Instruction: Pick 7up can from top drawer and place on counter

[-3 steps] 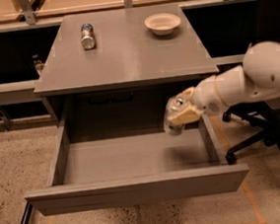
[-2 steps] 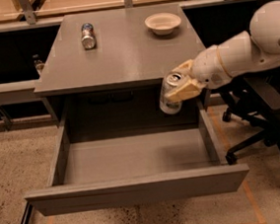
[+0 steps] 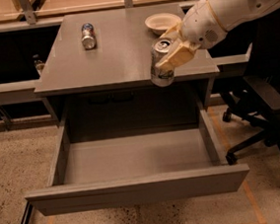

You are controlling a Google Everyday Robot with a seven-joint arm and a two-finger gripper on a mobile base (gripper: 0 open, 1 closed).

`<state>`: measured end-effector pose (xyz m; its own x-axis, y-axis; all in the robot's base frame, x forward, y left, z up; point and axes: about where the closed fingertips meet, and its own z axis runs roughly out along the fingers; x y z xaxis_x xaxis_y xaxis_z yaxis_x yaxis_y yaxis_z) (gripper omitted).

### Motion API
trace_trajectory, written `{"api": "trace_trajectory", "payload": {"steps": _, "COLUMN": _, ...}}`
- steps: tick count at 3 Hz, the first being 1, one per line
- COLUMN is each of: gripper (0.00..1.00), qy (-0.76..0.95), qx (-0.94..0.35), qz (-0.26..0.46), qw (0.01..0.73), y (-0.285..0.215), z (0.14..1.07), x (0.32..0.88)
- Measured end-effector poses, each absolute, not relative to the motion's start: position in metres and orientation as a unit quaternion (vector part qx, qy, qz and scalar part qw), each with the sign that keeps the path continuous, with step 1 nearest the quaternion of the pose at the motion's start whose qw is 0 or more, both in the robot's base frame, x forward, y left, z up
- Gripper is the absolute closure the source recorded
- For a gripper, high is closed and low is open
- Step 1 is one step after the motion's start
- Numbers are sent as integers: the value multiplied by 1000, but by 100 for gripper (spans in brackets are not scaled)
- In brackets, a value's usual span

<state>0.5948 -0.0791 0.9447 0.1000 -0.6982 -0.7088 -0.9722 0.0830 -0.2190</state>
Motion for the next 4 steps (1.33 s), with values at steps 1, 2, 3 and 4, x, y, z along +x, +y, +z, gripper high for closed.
{"api": "trace_trajectory", "payload": {"steps": 1, "gripper": 100, "qy": 653, "qx": -634, "qz": 181, "qw": 372, "y": -80, "z": 940, "x": 595}}
{"api": "trace_trajectory", "payload": {"steps": 2, "gripper": 100, "qy": 663, "qx": -611, "qz": 139, "qw": 410, "y": -81, "z": 947, "x": 609}}
{"api": "trace_trajectory", "payload": {"steps": 3, "gripper": 100, "qy": 671, "qx": -583, "qz": 91, "qw": 449, "y": -85, "z": 962, "x": 649}}
{"api": "trace_trajectory", "payload": {"steps": 4, "gripper": 100, "qy": 689, "qx": -560, "qz": 64, "qw": 456, "y": -95, "z": 967, "x": 690}}
